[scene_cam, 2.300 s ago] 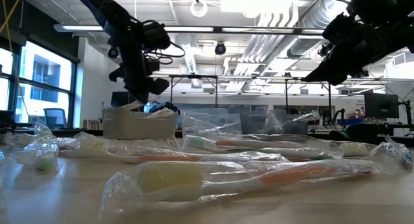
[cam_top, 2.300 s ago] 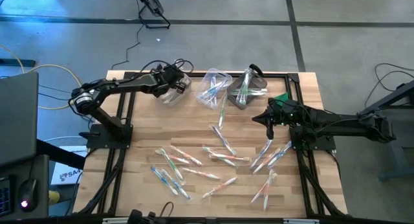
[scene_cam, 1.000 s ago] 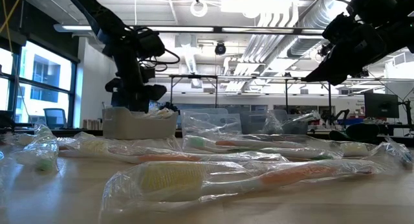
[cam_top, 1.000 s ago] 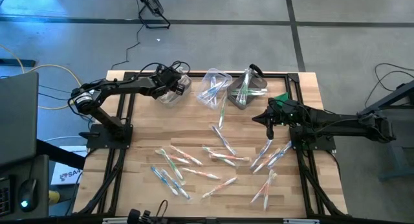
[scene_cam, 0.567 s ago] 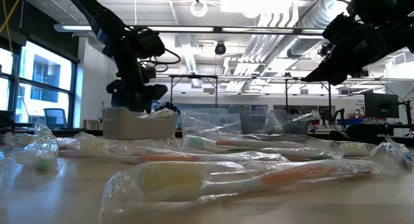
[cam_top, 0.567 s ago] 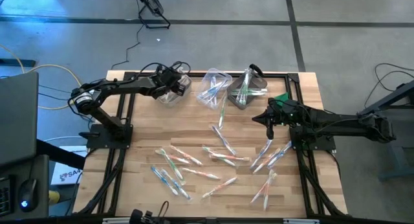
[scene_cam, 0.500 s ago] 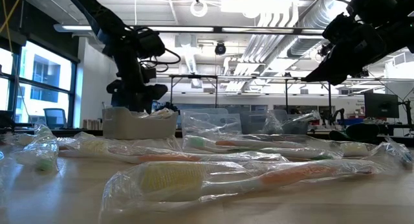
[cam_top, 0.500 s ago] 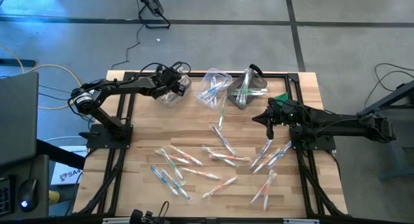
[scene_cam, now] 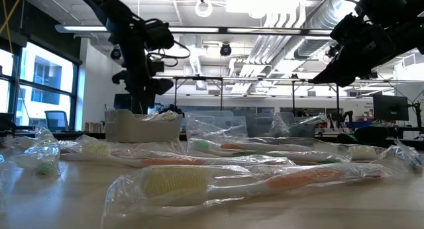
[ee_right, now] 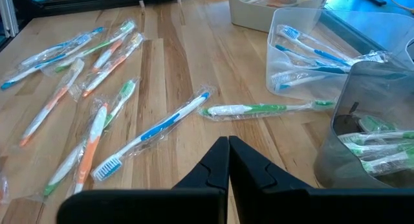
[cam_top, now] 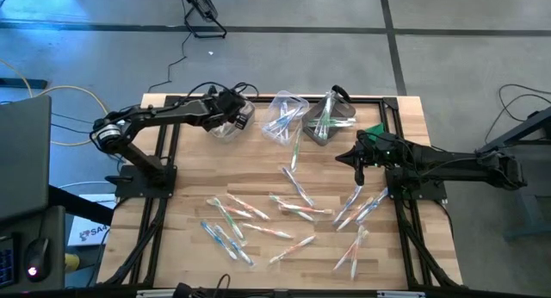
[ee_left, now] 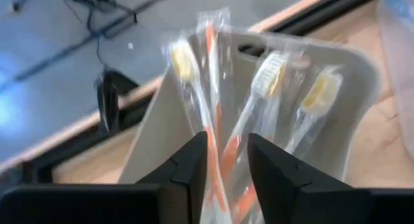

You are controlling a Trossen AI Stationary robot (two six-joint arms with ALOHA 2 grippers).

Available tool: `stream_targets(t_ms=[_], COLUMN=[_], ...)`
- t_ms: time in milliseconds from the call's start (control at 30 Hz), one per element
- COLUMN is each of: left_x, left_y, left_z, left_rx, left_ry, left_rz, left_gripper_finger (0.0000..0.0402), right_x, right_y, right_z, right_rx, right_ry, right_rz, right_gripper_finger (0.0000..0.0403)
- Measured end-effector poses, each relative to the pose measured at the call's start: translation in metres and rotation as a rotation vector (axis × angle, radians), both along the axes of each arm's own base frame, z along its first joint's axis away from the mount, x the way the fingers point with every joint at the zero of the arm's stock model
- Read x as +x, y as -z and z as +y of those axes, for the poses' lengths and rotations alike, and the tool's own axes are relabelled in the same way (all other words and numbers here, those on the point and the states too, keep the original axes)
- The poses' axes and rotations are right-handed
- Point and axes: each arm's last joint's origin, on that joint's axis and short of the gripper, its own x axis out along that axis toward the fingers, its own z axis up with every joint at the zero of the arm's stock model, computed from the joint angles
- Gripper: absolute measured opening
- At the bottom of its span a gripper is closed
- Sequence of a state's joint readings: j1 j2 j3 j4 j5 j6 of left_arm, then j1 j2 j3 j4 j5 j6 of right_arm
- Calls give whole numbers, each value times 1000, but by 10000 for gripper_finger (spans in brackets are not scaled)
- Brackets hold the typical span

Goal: Pick & Place Toothbrushes
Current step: Put the blue toothbrush into the transparent bin

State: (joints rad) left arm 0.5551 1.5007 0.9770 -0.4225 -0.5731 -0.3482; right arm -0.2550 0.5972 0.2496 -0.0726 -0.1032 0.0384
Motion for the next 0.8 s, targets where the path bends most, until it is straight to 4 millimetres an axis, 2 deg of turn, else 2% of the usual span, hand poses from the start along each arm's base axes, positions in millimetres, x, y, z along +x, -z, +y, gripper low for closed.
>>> stream_targets(t_ms=[800], left_x=[7], left_y=[-14], left_z=[-31], left_rx=[38], left_ry=[80], left_rz=[7], left_gripper_finger=[11], right_x=[0], right_y=[0], right_z=[0], right_rx=[0], right_ry=[0], right_rz=[3], right_gripper_finger=[2])
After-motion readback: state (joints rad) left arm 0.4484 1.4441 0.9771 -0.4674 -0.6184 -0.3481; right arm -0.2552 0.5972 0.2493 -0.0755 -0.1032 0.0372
